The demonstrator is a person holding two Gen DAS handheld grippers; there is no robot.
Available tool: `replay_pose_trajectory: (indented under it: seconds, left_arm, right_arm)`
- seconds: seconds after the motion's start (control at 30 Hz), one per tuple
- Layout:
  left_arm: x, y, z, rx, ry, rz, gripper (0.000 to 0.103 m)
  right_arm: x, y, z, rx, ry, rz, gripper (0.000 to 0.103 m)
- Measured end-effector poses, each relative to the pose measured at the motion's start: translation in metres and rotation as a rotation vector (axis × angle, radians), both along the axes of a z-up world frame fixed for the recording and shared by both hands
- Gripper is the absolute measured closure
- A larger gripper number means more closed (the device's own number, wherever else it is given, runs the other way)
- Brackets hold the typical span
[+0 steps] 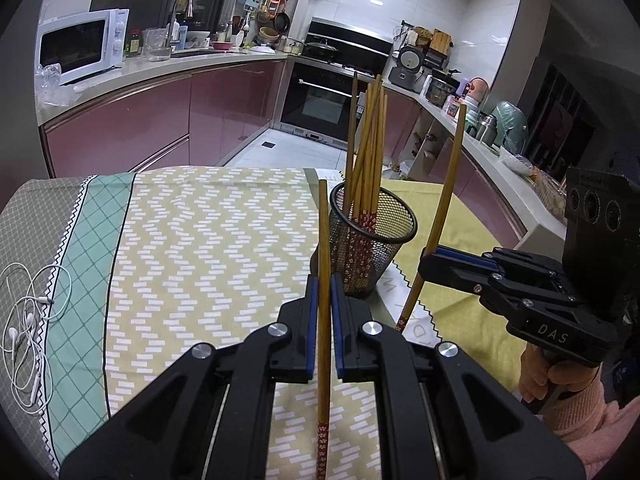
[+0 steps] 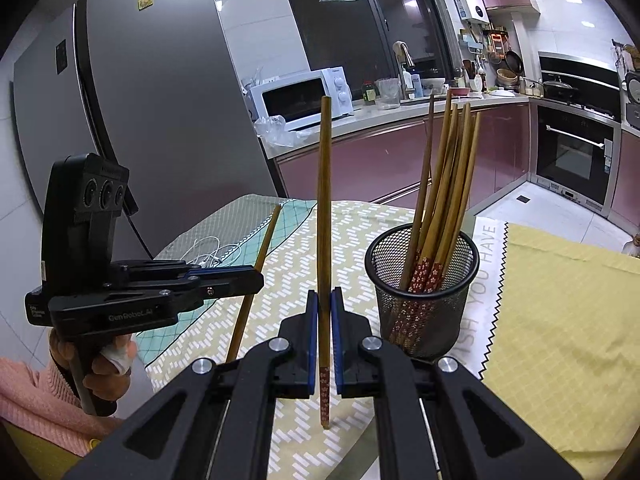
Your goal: Organize utensils
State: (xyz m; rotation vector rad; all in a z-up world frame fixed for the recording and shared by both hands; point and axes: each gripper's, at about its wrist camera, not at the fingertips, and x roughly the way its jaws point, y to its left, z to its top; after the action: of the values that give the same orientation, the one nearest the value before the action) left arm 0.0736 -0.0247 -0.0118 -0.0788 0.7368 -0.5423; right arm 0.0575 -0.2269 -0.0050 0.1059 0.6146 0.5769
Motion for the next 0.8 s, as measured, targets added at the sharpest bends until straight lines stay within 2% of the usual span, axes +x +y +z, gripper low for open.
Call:
replay_pose_trajectory:
  seconds: [0.8]
  left_arm:
    - [0.003,0.0,0.014,-0.036,-0.039,-0.01,0.096]
  right_arm:
    - [0.0,-0.008,0.006,0.015,-0.027,-0.031,0.097]
